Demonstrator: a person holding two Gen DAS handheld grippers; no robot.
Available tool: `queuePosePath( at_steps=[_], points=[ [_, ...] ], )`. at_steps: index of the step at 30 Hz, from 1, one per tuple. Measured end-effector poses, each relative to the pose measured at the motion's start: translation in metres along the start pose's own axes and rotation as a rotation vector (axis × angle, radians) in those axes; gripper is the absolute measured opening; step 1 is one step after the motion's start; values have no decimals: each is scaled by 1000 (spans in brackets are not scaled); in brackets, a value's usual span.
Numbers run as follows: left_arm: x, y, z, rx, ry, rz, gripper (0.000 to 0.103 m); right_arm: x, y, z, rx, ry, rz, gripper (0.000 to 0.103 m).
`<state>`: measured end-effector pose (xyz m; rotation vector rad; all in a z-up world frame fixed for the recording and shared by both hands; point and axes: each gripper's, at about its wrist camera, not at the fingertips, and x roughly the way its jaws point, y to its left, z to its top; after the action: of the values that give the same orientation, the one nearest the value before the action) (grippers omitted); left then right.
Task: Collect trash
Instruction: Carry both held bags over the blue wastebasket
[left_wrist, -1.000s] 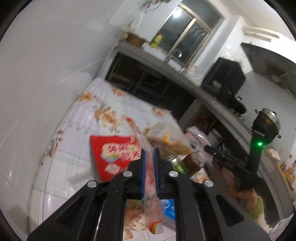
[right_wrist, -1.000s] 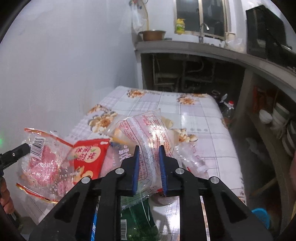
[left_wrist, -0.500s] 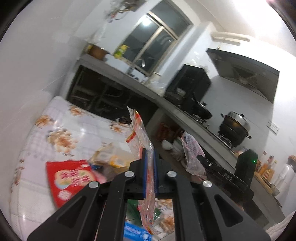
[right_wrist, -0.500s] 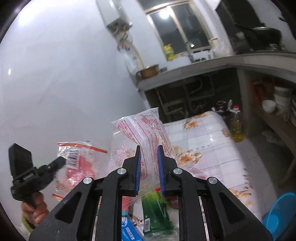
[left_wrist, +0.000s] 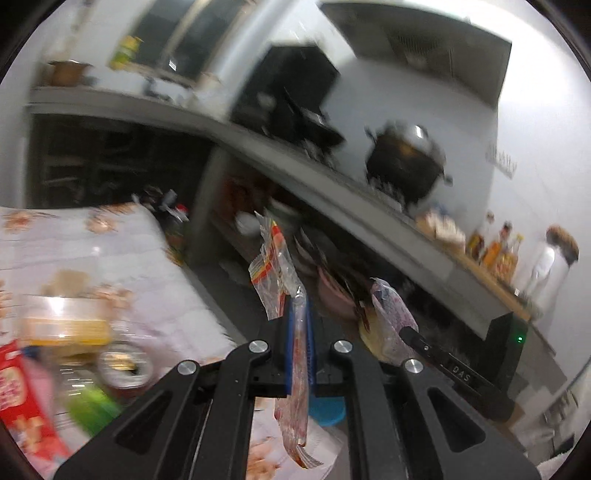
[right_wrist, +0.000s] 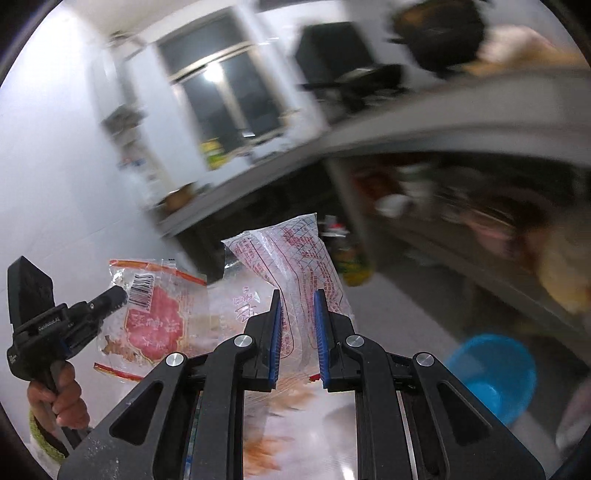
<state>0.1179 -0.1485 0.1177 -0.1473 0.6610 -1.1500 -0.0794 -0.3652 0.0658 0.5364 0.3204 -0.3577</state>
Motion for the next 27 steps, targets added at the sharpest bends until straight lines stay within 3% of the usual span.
queuePosePath(
  at_steps=[7, 11, 18, 27],
  points=[
    [125, -62, -16, 68, 212, -73, 5, -11, -99, -25, 189, 38, -194, 15],
    [197, -99, -32, 120, 344, -105, 5, -14, -155, -51, 315, 73, -249, 15],
    [297, -127, -80, 165, 551, -101, 5, 13, -232, -79, 546, 173, -274, 15],
    [382, -141, -105, 196, 660, -69, 6, 66, -291, -95, 713, 254, -238, 15]
  ],
)
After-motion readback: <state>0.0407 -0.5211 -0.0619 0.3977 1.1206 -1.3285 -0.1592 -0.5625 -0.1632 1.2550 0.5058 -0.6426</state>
